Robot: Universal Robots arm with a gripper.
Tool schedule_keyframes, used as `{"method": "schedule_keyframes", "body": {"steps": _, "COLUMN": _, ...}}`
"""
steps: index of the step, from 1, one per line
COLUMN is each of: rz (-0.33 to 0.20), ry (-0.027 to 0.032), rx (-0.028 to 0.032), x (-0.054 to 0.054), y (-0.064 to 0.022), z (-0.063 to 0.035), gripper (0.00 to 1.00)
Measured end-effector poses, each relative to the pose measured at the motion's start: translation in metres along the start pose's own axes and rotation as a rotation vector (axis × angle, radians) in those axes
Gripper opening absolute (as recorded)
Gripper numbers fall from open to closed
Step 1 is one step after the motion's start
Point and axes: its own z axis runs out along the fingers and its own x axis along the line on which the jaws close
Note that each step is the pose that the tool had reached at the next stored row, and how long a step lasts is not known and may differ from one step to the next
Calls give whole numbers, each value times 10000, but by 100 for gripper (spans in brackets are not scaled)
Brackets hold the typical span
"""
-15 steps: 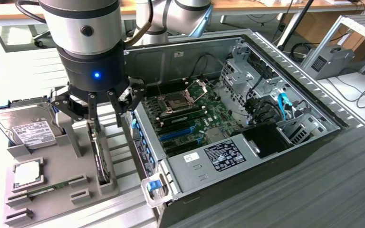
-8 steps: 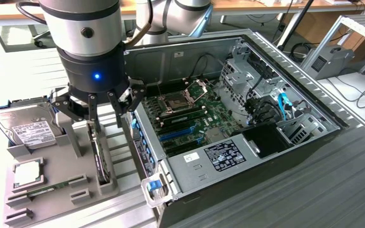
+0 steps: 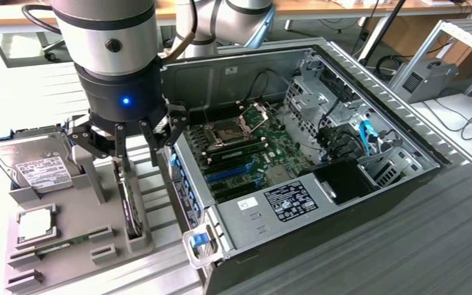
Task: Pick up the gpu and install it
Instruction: 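Pick up the gpu and move the gpu toward the slot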
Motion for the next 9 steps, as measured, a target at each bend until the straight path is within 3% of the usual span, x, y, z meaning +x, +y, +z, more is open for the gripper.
{"method": "schedule_keyframes", "body": {"steps": 9, "rz": 0, "ry": 0, "rx": 4, "x": 1, "y": -1, "z": 16, "gripper": 42}}
